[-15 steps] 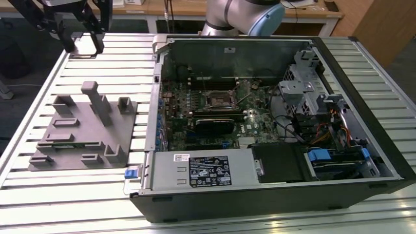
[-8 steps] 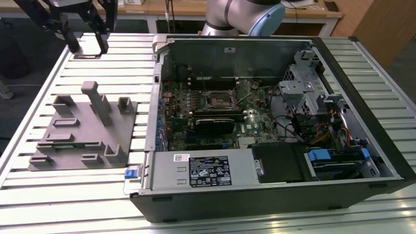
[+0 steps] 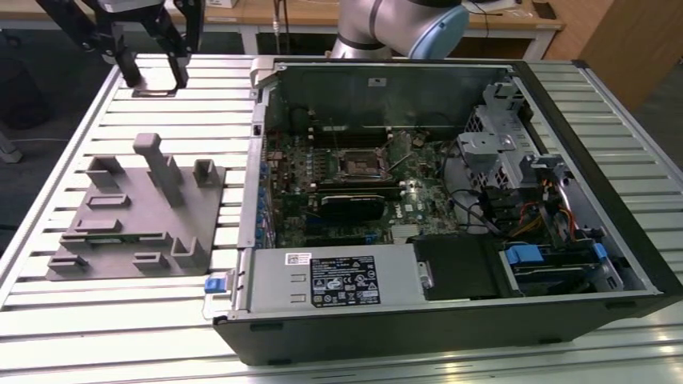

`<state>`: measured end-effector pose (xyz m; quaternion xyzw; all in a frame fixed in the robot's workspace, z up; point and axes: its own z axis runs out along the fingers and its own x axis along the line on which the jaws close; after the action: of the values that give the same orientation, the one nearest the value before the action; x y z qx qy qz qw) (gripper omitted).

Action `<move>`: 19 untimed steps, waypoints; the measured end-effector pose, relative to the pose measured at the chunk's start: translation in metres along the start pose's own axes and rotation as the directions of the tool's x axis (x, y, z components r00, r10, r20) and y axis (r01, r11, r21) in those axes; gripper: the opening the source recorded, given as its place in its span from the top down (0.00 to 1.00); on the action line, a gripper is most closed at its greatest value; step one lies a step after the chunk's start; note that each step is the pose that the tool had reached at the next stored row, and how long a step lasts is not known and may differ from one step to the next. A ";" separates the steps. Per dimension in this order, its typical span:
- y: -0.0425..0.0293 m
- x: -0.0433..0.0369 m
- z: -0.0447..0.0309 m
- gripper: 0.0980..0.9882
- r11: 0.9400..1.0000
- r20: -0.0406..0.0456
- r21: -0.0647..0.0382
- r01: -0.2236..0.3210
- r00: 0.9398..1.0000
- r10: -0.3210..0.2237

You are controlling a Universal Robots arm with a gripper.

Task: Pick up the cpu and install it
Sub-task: 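Pick up the cpu and move it towards the insertion slot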

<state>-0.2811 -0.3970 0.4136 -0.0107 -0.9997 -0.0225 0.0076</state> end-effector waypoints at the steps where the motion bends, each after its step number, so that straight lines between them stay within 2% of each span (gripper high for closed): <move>1: 0.0001 -0.0016 0.0000 0.50 1.000 0.000 0.000 0.000 1.000 0.000; 19: 0.0011 -0.0282 0.0012 0.50 1.000 0.000 0.000 0.000 1.000 0.000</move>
<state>-0.2529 -0.3965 0.4120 -0.0107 -0.9997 -0.0224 0.0076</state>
